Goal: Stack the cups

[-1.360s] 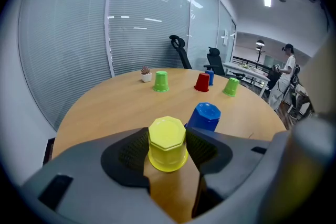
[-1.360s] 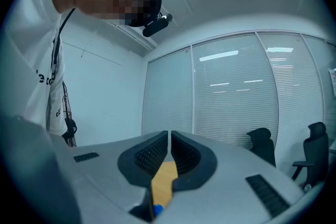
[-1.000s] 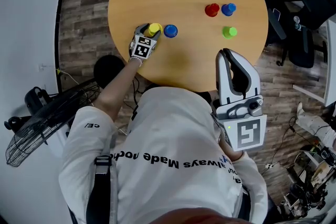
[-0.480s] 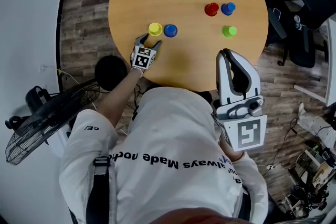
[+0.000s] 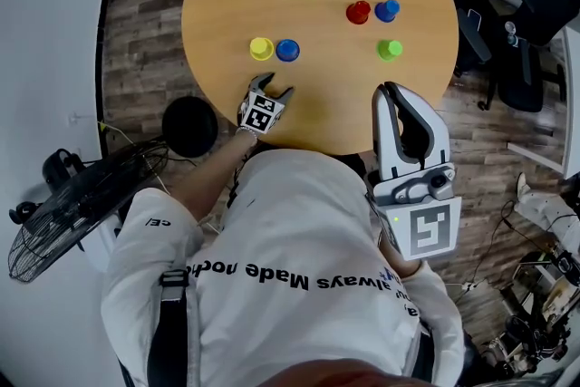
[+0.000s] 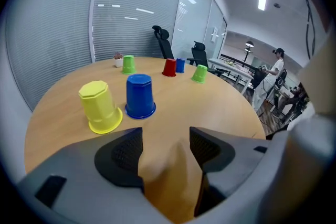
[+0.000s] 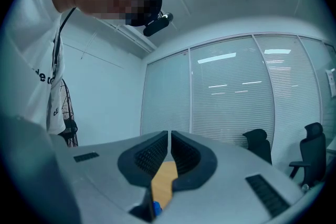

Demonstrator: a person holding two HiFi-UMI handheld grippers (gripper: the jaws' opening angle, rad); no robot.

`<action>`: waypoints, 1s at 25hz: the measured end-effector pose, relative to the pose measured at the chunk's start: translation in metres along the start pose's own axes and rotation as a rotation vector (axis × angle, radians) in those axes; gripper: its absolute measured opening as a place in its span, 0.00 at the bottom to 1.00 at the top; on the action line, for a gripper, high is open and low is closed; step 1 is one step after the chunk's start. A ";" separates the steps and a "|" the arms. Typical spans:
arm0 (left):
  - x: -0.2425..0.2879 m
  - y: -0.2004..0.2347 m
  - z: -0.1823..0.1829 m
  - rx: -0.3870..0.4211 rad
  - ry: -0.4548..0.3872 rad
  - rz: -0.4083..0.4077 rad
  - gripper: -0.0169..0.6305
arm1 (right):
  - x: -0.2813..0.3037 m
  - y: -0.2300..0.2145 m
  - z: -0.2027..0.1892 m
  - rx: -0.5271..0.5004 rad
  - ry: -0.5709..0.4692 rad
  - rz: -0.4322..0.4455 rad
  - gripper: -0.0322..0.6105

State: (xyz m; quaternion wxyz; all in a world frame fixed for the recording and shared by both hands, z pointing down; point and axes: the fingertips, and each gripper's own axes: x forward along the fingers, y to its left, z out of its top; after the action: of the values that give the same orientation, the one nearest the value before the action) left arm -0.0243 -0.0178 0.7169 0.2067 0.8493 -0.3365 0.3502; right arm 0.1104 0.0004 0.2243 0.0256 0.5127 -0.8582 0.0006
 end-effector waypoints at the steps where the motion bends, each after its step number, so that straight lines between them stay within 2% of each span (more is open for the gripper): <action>1: 0.003 -0.005 0.002 0.006 -0.001 -0.009 0.44 | -0.002 -0.002 0.000 -0.001 0.002 -0.002 0.12; 10: 0.038 -0.055 0.048 0.065 -0.048 -0.099 0.44 | -0.026 -0.026 -0.001 -0.003 0.013 -0.043 0.12; 25: 0.108 -0.121 0.164 0.174 -0.147 -0.187 0.44 | -0.075 -0.070 -0.007 -0.008 0.052 -0.138 0.12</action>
State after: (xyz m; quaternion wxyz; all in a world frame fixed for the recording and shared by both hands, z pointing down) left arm 0.1946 -0.0769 0.6724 0.1387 0.9151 -0.2383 0.2941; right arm 0.2079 0.0334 0.2265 0.0497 0.5702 -0.8199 0.0088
